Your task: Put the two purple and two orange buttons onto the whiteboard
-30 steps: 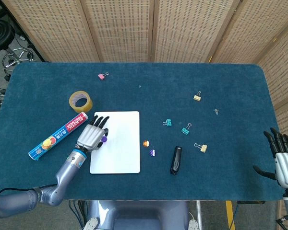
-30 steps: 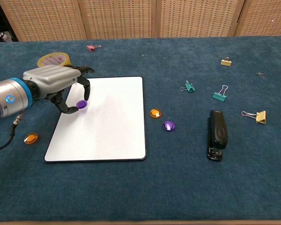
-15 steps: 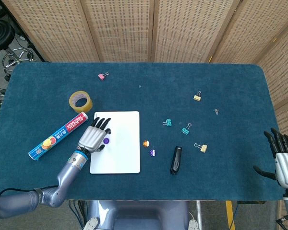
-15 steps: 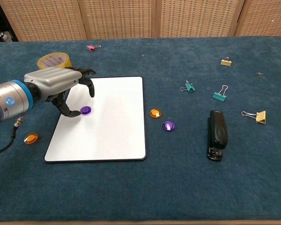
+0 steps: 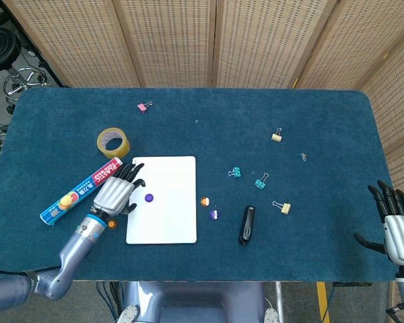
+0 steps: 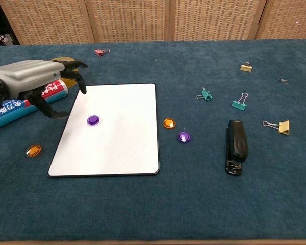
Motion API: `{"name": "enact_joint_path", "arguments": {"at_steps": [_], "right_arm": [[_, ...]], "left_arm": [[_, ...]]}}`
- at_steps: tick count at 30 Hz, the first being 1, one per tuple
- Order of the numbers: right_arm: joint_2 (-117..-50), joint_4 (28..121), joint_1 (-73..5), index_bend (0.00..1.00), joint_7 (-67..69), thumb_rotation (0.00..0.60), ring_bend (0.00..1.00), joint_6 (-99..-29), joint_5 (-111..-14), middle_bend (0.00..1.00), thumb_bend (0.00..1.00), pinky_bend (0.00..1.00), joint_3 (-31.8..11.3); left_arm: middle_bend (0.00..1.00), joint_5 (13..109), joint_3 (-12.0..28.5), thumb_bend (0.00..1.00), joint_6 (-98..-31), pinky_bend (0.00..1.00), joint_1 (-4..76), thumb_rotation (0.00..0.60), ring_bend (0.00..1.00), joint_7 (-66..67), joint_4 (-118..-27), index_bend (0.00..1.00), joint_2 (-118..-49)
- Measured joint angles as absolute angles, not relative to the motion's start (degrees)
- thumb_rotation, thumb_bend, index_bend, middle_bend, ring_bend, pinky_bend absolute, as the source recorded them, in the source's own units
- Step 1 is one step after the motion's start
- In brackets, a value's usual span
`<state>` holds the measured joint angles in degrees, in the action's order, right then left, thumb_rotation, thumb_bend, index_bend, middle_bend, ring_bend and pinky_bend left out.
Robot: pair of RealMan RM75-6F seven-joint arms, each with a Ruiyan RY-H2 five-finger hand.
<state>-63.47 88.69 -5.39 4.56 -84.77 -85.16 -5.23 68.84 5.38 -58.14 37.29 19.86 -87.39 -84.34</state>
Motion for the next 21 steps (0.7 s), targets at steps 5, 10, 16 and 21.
{"name": "enact_joint_path", "arguments": {"at_steps": [5, 10, 16, 21], "right_arm": [[-63.84, 88.59, -5.62, 0.0, 4.02, 0.6, 0.0, -84.73, -85.99, 0.0, 0.0, 0.0, -4.97], [-65.0, 88.43, -6.44, 0.0, 2.98, 0.6, 0.0, -84.51, -87.76, 0.0, 0.0, 0.0, -4.62], [-66.44, 89.59, -8.89, 0.0, -0.39, 0.6, 0.0, -82.43, -90.23, 0.0, 0.0, 0.0, -4.3], [-66.6, 94.38, -12.39, 0.03, -3.37, 0.6, 0.0, -78.25, -91.58, 0.0, 0.0, 0.0, -4.67]], "left_arm": [[0.0, 73.33, 3.47, 0.16, -63.06, 0.0, 33.69, 0.6, 0.0, 15.94, -90.42, 0.2, -79.94], [0.0, 76.87, 1.29, 0.12, -70.62, 0.0, 28.51, 0.6, 0.0, 12.74, -94.18, 0.04, -74.56], [0.0, 79.61, -1.3, 0.04, -79.99, 0.0, 21.06, 0.6, 0.0, 10.78, -99.14, 0.0, -67.52], [0.0, 79.89, -2.31, 0.03, -85.56, 0.0, 15.99, 0.6, 0.0, 9.09, -102.29, 0.0, -63.96]]}}
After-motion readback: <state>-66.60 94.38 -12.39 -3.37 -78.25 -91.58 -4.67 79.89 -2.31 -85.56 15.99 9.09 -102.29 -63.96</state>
